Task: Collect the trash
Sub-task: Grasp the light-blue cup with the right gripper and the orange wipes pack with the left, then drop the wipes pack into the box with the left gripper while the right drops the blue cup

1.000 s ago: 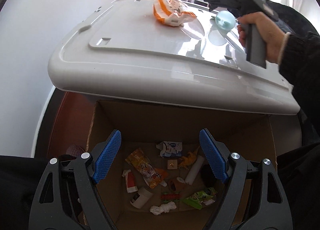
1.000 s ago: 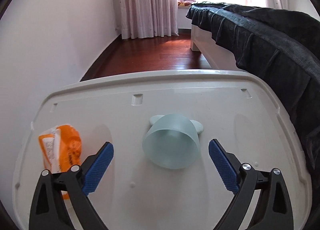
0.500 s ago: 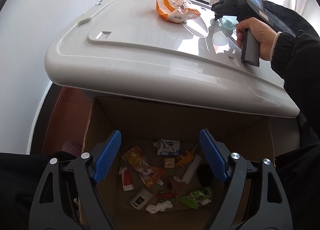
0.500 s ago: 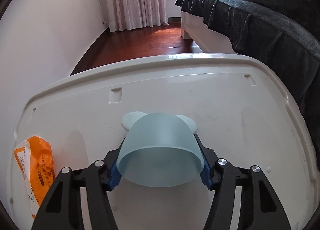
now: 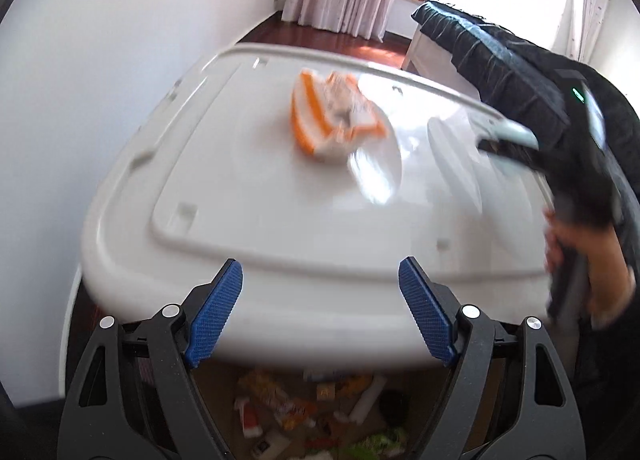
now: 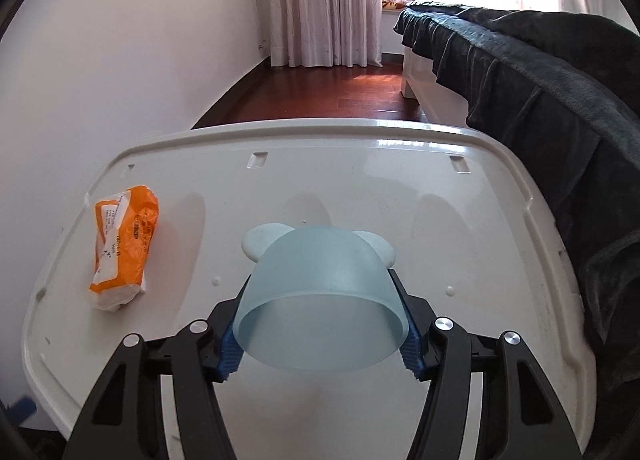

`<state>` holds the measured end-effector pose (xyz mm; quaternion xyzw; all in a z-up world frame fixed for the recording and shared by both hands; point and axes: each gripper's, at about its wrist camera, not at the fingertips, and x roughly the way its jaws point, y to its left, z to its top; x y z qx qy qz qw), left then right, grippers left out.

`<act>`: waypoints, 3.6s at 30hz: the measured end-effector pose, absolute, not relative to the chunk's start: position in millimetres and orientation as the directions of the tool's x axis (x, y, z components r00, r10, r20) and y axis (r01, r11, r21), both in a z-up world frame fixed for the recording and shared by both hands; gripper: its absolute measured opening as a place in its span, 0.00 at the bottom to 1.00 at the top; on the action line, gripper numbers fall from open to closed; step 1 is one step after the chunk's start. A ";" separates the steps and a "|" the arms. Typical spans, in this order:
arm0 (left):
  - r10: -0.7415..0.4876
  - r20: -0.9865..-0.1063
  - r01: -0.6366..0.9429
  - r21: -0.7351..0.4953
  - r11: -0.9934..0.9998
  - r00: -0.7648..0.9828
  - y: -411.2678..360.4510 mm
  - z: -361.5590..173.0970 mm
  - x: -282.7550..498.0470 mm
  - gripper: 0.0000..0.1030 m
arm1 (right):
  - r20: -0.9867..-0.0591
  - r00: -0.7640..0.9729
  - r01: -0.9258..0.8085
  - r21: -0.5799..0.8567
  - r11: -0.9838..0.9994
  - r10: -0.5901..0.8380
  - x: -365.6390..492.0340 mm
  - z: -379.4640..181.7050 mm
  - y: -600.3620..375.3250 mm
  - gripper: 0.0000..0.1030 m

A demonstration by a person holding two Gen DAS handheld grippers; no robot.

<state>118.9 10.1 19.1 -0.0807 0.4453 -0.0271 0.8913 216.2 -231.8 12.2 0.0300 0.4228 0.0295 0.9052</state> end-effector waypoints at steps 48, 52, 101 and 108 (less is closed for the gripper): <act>-0.053 -0.658 0.056 -0.017 0.998 0.751 -9.5 74.4 12.1 0.18 | -0.624 0.752 -0.164 0.138 0.977 0.214 -16.6 80.9 -197.9 0.59; -0.075 -0.685 0.085 -0.019 0.996 0.725 -13.4 62.7 -20.2 0.18 | -0.645 0.732 -0.152 0.158 0.976 0.219 -50.5 72.5 -198.1 0.59; -0.107 -0.884 0.011 -0.115 0.993 0.455 6.0 -56.0 -38.7 0.82 | -0.745 0.665 0.103 0.160 0.982 0.052 -78.2 -14.0 -209.3 0.95; -0.096 -0.818 -0.023 -0.132 0.991 0.567 18.2 -34.5 -44.2 0.90 | -0.729 0.683 0.101 0.146 0.984 0.038 -81.0 -10.7 -209.0 0.95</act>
